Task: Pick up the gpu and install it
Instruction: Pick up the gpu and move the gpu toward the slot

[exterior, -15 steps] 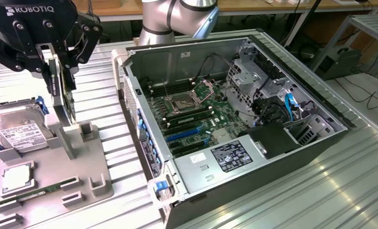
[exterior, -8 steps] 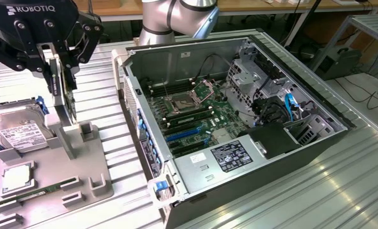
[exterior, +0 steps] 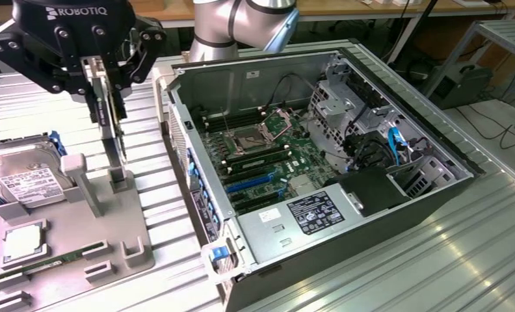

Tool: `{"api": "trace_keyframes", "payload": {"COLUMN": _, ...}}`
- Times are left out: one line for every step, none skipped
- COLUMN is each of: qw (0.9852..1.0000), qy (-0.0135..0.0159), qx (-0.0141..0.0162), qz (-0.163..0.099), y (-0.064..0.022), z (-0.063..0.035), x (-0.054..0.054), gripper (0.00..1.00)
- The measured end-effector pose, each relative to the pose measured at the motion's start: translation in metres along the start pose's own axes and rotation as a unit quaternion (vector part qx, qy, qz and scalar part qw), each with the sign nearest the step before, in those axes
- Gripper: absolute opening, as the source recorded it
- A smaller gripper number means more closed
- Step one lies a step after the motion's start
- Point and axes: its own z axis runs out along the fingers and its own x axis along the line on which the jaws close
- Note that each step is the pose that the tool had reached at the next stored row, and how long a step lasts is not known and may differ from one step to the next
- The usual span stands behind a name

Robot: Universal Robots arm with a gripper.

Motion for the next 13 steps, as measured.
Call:
{"api": "trace_keyframes", "payload": {"qw": 1.0000, "qy": 0.0000, "qx": 0.0000, "qz": 0.000, "y": 0.0000, "z": 0.0000, "x": -0.002, "gripper": 0.28}}
{"api": "trace_keyframes", "payload": {"qw": 1.0000, "qy": 0.0000, "qx": 0.0000, "qz": 0.000, "y": 0.0000, "z": 0.0000, "x": -0.003, "gripper": 0.28}}
{"api": "trace_keyframes", "payload": {"qw": 1.0000, "qy": 0.0000, "qx": 0.0000, "qz": 0.000, "y": 0.0001, "z": 0.0000, "x": -0.005, "gripper": 0.28}}
{"api": "trace_keyframes", "payload": {"qw": 1.0000, "qy": 0.0000, "qx": 0.0000, "qz": 0.000, "y": 0.0001, "z": 0.0000, "x": -0.006, "gripper": 0.28}}
{"api": "trace_keyframes", "payload": {"qw": 1.0000, "qy": 0.0000, "qx": 0.0000, "qz": 0.000, "y": 0.0001, "z": 0.0000, "x": -0.008, "gripper": 0.28}}
{"api": "trace_keyframes", "payload": {"qw": 1.0000, "qy": 0.0000, "qx": 0.0000, "qz": 0.000, "y": 0.0001, "z": 0.0000, "x": -0.009, "gripper": 0.28}}
{"api": "trace_keyframes", "payload": {"qw": 1.0000, "qy": 0.0000, "qx": 0.0000, "qz": 0.000, "y": 0.0001, "z": 0.0000, "x": -0.011, "gripper": 0.28}}
{"api": "trace_keyframes", "payload": {"qw": 1.0000, "qy": 0.0000, "qx": 0.0000, "qz": 0.000, "y": 0.0001, "z": 0.0000, "x": -0.012, "gripper": 0.28}}
{"api": "trace_keyframes", "payload": {"qw": 1.0000, "qy": 0.0000, "qx": 0.0000, "qz": 0.000, "y": 0.0001, "z": 0.0000, "x": -0.013, "gripper": 0.28}}
{"api": "trace_keyframes", "payload": {"qw": 1.0000, "qy": 0.0000, "qx": 0.0000, "qz": 0.000, "y": 0.0001, "z": 0.0000, "x": -0.015, "gripper": 0.28}}
{"api": "trace_keyframes", "payload": {"qw": 1.0000, "qy": 0.0000, "qx": 0.0000, "qz": 0.000, "y": 0.0001, "z": 0.0000, "x": -0.016, "gripper": 0.28}}
{"api": "trace_keyframes", "payload": {"qw": 1.0000, "qy": 0.0000, "qx": 0.0000, "qz": 0.000, "y": 0.0002, "z": 0.0000, "x": -0.018, "gripper": 0.28}}
{"api": "trace_keyframes", "payload": {"qw": 1.0000, "qy": 0.0000, "qx": 0.0000, "qz": 0.000, "y": 0.0002, "z": 0.0000, "x": -0.019, "gripper": 0.28}}
